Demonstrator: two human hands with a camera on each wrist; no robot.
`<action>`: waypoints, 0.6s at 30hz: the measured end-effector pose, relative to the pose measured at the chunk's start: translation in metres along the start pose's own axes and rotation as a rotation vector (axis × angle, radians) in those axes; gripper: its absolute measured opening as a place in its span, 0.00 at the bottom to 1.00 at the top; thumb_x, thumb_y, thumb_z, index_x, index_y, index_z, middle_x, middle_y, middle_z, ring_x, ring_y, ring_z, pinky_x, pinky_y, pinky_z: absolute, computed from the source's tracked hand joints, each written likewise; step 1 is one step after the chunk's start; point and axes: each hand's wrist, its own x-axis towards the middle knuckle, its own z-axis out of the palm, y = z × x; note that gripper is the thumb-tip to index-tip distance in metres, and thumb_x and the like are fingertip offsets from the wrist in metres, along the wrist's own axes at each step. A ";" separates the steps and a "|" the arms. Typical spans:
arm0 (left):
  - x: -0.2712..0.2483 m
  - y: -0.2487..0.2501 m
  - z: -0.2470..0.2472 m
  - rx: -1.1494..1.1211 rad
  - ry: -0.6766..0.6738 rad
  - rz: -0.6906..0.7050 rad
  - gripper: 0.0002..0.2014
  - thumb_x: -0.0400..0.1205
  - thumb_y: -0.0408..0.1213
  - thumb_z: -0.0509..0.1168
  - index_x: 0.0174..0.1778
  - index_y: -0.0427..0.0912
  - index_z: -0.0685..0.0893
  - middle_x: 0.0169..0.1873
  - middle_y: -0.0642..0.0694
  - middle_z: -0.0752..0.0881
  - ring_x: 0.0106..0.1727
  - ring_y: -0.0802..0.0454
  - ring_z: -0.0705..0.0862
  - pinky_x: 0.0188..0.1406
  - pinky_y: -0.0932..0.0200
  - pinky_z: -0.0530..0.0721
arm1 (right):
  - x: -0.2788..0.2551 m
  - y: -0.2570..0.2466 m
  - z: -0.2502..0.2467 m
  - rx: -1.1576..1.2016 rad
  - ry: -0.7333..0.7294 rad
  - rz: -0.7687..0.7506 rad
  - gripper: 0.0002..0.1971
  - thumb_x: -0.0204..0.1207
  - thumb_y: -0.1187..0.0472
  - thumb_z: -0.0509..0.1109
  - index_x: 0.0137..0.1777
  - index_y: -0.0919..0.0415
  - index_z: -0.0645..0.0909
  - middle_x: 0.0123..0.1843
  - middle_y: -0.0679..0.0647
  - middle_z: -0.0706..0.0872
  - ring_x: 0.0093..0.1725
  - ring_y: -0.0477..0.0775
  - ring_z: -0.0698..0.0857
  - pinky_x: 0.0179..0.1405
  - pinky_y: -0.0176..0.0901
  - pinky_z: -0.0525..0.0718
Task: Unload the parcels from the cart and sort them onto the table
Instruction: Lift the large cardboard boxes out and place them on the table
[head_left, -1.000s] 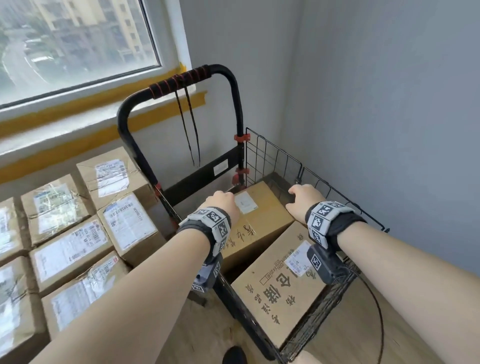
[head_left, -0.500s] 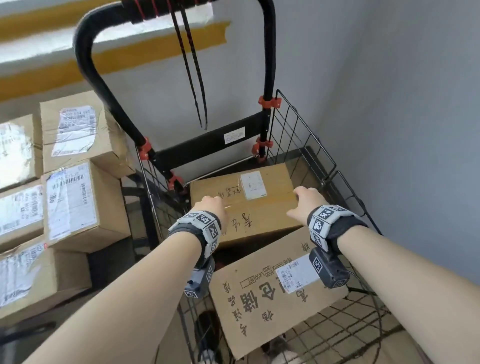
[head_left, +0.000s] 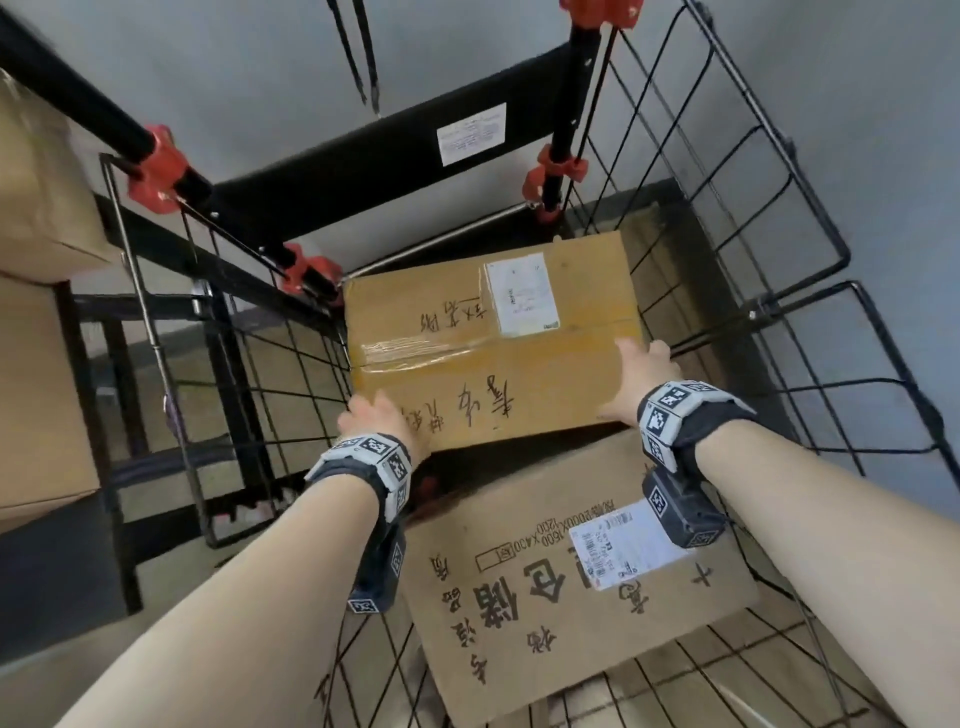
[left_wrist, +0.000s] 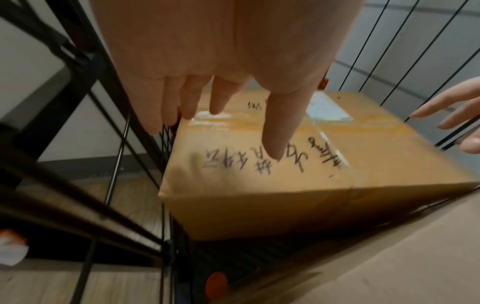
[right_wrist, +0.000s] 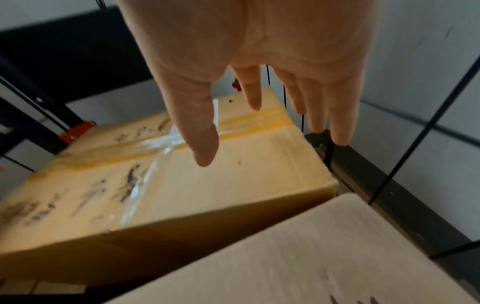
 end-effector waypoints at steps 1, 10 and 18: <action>0.008 -0.001 0.008 -0.007 -0.010 -0.032 0.40 0.73 0.46 0.75 0.75 0.40 0.62 0.71 0.36 0.65 0.73 0.37 0.67 0.69 0.44 0.72 | 0.007 0.001 0.007 -0.012 -0.012 0.007 0.48 0.66 0.56 0.80 0.81 0.49 0.53 0.78 0.64 0.55 0.72 0.69 0.70 0.65 0.59 0.79; 0.042 0.007 0.036 -0.145 -0.051 -0.109 0.71 0.58 0.42 0.85 0.81 0.51 0.32 0.78 0.32 0.50 0.76 0.30 0.62 0.73 0.35 0.67 | 0.035 0.009 0.045 -0.096 0.029 -0.012 0.69 0.60 0.62 0.84 0.77 0.34 0.26 0.82 0.63 0.32 0.77 0.69 0.60 0.60 0.60 0.79; 0.036 0.003 0.031 -0.234 -0.027 -0.086 0.73 0.56 0.40 0.86 0.79 0.58 0.31 0.75 0.34 0.53 0.75 0.31 0.64 0.70 0.34 0.70 | 0.034 0.012 0.045 -0.027 0.128 -0.027 0.66 0.60 0.70 0.81 0.77 0.32 0.31 0.79 0.62 0.44 0.73 0.67 0.64 0.56 0.55 0.79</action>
